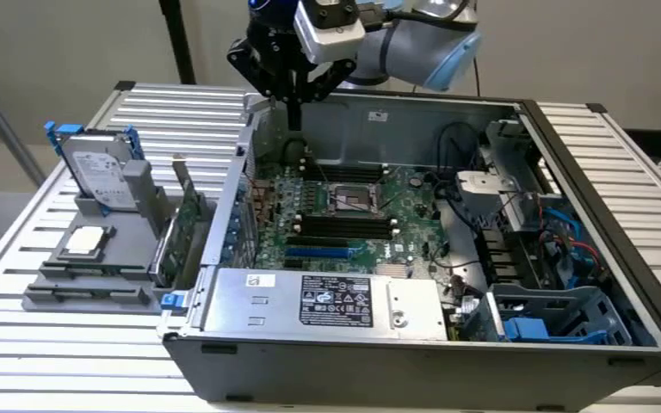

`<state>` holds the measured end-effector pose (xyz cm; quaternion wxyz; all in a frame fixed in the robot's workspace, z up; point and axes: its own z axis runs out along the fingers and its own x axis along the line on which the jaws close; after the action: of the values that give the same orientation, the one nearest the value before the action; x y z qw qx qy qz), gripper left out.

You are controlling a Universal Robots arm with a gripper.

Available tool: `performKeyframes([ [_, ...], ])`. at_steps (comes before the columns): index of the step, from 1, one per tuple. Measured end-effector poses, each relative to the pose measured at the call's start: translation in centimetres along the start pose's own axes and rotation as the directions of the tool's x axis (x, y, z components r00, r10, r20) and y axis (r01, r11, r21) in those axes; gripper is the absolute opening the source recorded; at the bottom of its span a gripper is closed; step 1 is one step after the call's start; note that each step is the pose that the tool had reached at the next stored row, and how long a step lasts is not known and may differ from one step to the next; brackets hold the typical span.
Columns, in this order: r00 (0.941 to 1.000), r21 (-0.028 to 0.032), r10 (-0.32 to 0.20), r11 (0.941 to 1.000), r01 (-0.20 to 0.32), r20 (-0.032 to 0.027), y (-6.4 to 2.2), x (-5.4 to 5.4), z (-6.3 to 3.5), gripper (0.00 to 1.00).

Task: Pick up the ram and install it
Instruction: 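Reach for the ram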

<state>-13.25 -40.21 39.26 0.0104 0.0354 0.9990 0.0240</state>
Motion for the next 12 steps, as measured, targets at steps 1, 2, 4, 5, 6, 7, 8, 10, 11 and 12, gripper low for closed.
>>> performKeyframes([
  [1,1.0000,0.0000,0.000,1.0000,0.000,0.0000,-0.14,0.4,-0.01,0.00],
  [2,1.0000,0.0000,0.000,1.0000,0.000,0.0000,-0.29,0.9,-0.03,0.00],
  [4,1.0000,0.0000,0.000,1.0000,0.000,0.0000,-0.62,1.8,-0.06,0.00],
  [5,1.0000,0.0001,0.000,1.0000,0.000,0.0000,-0.79,2.2,-0.08,0.00],
  [6,1.0000,0.0000,0.000,1.0000,0.000,0.0000,-0.97,2.7,-0.10,0.00],
  [7,1.0000,0.0000,0.000,1.0000,0.000,0.0000,-1.14,3.1,-0.11,0.00],
  [8,1.0000,-0.0001,0.000,1.0000,0.000,0.0001,-1.31,3.5,-0.13,0.00],
  [10,1.0000,0.0000,0.000,1.0000,0.000,0.0000,-1.66,4.4,-0.16,0.00],
  [11,1.0000,0.0000,0.000,1.0000,0.000,0.0000,-1.85,4.9,-0.18,0.00],
  [12,1.0000,-0.0001,0.000,1.0000,0.000,0.0001,-2.04,5.3,-0.20,0.00],
])
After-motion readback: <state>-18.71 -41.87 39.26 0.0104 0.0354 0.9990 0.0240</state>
